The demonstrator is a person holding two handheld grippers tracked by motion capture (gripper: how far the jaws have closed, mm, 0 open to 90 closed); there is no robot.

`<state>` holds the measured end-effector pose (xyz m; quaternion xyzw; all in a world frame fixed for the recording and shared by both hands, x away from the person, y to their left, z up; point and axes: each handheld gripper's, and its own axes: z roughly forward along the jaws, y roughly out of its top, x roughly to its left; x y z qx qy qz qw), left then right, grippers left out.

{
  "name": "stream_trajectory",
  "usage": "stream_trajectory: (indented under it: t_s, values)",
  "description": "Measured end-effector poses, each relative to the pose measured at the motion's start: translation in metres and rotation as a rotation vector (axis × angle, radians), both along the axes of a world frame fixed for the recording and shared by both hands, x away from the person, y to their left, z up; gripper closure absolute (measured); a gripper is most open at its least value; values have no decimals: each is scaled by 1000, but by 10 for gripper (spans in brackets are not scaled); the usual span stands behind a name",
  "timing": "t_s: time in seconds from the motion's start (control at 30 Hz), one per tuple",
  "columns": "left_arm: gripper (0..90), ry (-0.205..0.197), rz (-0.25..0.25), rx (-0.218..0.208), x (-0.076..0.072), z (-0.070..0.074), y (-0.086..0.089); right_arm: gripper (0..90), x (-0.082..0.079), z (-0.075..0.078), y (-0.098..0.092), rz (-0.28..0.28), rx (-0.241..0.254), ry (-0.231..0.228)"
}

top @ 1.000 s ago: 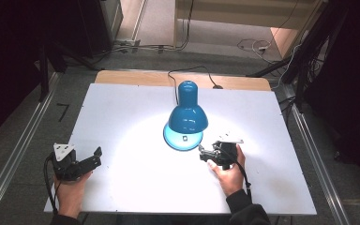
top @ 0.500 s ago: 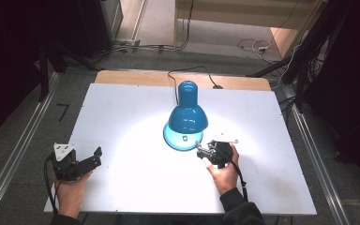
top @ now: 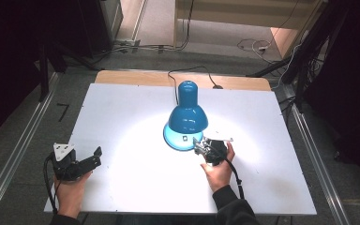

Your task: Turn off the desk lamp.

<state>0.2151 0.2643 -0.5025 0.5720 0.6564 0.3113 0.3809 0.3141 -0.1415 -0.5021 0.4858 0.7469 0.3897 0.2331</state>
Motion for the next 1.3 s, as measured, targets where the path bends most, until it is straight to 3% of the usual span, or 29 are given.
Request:
stream_trajectory:
  t_s: [0.17, 0.3, 0.37, 0.67, 1.3]
  values:
    - [58, -1, 0, -2, 0, 0, 0, 633, 3, 1, 1, -24, 3, -1]
    - [58, -1, 2, -2, 0, 0, 0, 665, 6, 1, 1, -4, 12, 2]
    - [58, -2, 0, -2, 0, 0, 0, 745, 6, 1, 2, 6, 19, 5]
    - [58, -1, 1, -2, 0, 0, 1, 867, 7, 3, 10, 24, 15, -9]
    - [58, 2, 0, -3, 0, 0, 1, 877, 7, 1, 27, 64, 26, -17]
